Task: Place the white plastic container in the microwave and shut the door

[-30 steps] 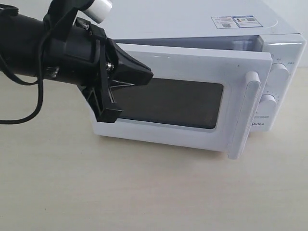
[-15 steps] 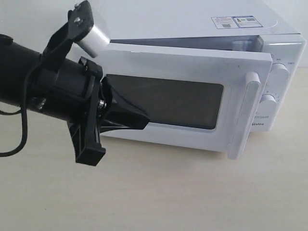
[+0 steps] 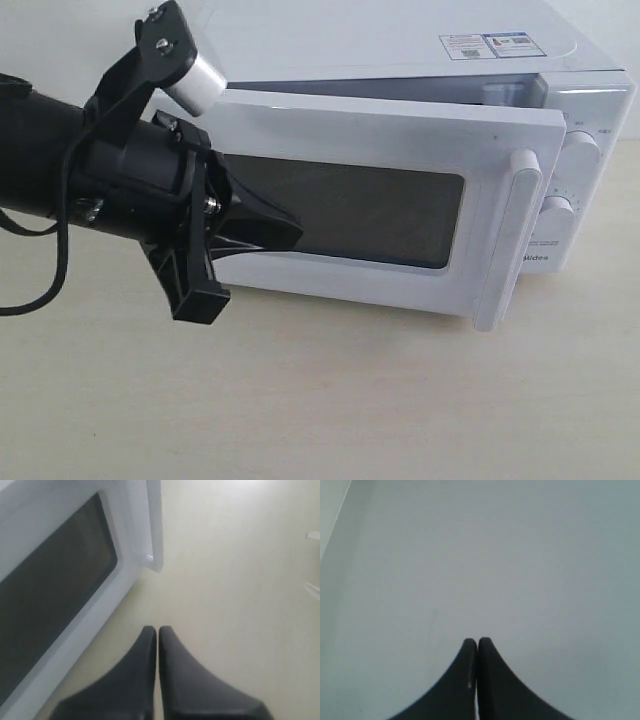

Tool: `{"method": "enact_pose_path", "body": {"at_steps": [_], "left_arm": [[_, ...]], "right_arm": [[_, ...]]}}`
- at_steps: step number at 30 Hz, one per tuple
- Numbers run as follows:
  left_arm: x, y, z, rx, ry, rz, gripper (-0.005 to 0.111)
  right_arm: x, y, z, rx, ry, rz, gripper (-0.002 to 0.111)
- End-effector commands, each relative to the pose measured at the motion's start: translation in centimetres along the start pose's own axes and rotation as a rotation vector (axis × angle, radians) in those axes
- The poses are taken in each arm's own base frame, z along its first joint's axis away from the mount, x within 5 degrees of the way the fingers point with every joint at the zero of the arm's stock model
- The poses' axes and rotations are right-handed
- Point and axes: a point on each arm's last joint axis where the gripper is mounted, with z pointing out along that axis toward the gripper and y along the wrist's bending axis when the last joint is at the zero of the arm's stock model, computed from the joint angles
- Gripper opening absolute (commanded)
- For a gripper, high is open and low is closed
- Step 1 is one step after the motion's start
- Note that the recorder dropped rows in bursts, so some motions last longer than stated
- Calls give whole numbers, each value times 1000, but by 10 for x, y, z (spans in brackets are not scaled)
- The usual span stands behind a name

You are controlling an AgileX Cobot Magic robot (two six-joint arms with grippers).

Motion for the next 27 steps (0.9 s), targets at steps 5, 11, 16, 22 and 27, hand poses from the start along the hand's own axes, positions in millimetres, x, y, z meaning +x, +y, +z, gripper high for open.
{"method": "enact_pose_path", "body": {"at_steps": [5,11,16,22,27], "left_arm": [[-3,3,0,-48,-36,-44,4],[-3,3,0,-48,-36,-44,4],[-3,2,0,-36,-34,-46,4],[-3,3,0,-49,-37,-46,4],[-3,4,0,-51,-37,-46,4]], "right_arm": [[-43,16,69,-14,368,76,0],[-20,12,96,-7,605,110,0],[14,19,103,-114,782,158,0],[28,22,106,-150,848,208,0],[28,23,106,-146,850,251,0]]}}
